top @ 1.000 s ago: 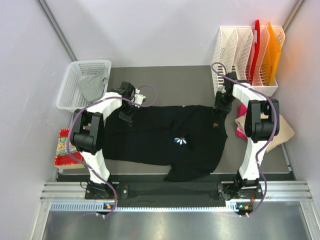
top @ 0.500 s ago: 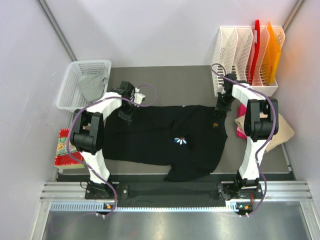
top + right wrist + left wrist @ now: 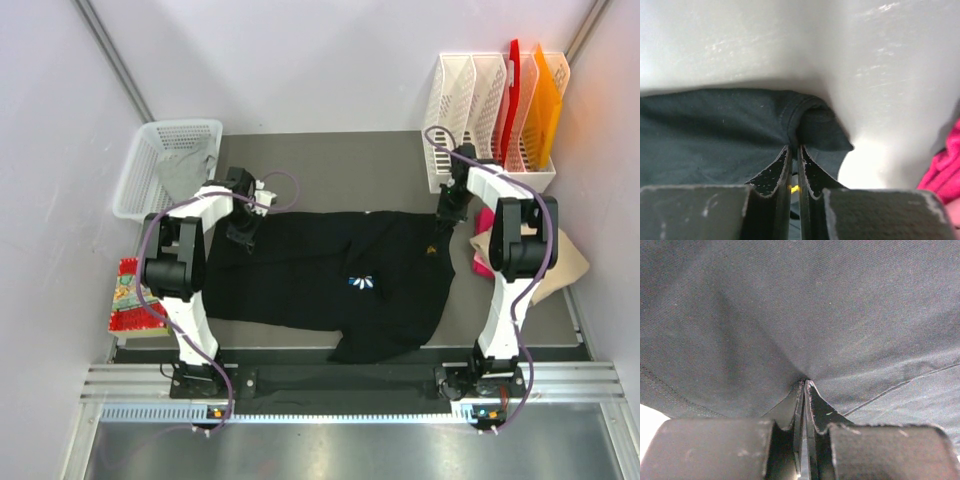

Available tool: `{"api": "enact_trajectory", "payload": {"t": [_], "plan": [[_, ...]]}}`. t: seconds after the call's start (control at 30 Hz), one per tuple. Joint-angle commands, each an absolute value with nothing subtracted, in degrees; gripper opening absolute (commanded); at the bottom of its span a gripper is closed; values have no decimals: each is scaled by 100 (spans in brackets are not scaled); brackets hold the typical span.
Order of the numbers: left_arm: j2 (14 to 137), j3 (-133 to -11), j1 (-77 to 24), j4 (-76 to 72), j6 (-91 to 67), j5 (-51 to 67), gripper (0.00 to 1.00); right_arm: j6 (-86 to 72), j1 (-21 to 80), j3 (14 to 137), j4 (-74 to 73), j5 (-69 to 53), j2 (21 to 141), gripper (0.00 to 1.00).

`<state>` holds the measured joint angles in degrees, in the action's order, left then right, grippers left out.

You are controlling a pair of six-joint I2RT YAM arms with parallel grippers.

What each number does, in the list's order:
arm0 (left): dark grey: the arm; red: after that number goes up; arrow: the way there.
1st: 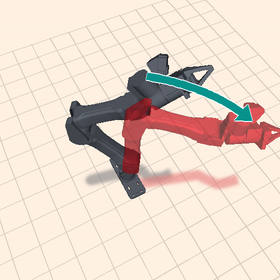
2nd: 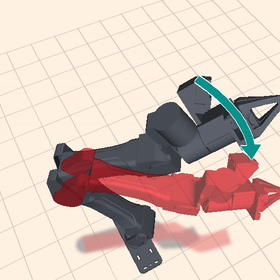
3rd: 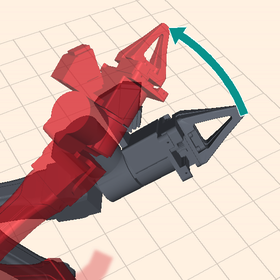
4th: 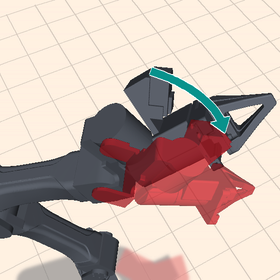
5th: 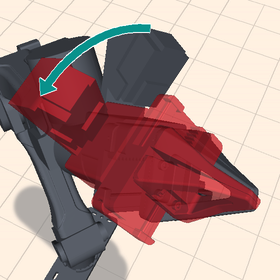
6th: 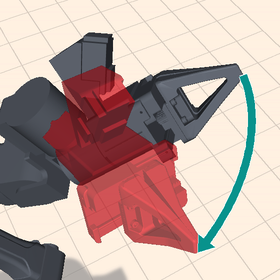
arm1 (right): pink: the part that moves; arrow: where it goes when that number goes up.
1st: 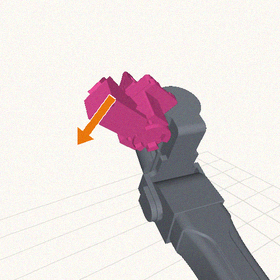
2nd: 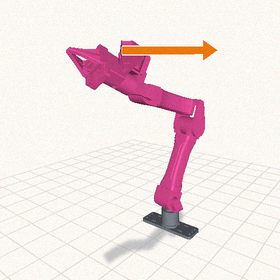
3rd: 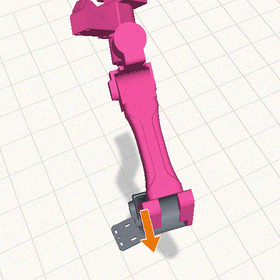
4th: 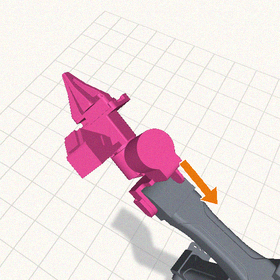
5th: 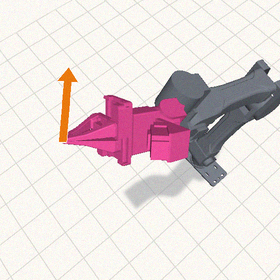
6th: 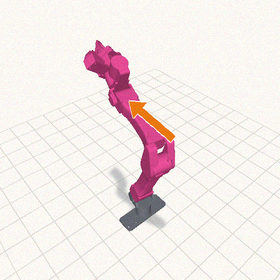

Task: Fold and stack the t-shirts
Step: Fold the flattened tshirt in 1/3 of the way

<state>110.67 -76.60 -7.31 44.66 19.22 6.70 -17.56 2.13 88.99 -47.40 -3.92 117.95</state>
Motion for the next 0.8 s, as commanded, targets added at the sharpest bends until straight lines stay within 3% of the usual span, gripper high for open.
{"api": "enact_trajectory", "payload": {"t": [0.0,0.13,0.3,0.33,0.43,0.5,0.67,0.77], "plan": [[11197,-7436,-571,4193,2057,483,7,-1609,44,9237,-4799,-53,11891,6],[11189,-7357,-562,4166,2057,518,7,-1582,-281,9334,-4843,-26,11935,6],[11153,-7339,-554,4192,2083,536,7,-1582,-483,9448,-4869,-201,12058,14],[11145,-7348,-554,4201,2083,536,7,-1599,-483,9492,-4921,-280,12093,32],[11145,-7374,-554,4236,2100,536,7,-1600,-387,9642,-5045,-413,11998,51],[11127,-7374,-554,4254,2092,562,7,-1643,-291,9528,-5027,-361,11822,58],[11136,-7427,-554,4289,2057,606,8,-1661,-44,8799,-4957,252,10663,90],[11136,-7453,-554,4315,2048,650,8,-1617,561,8088,-4904,430,9819,100]]}}
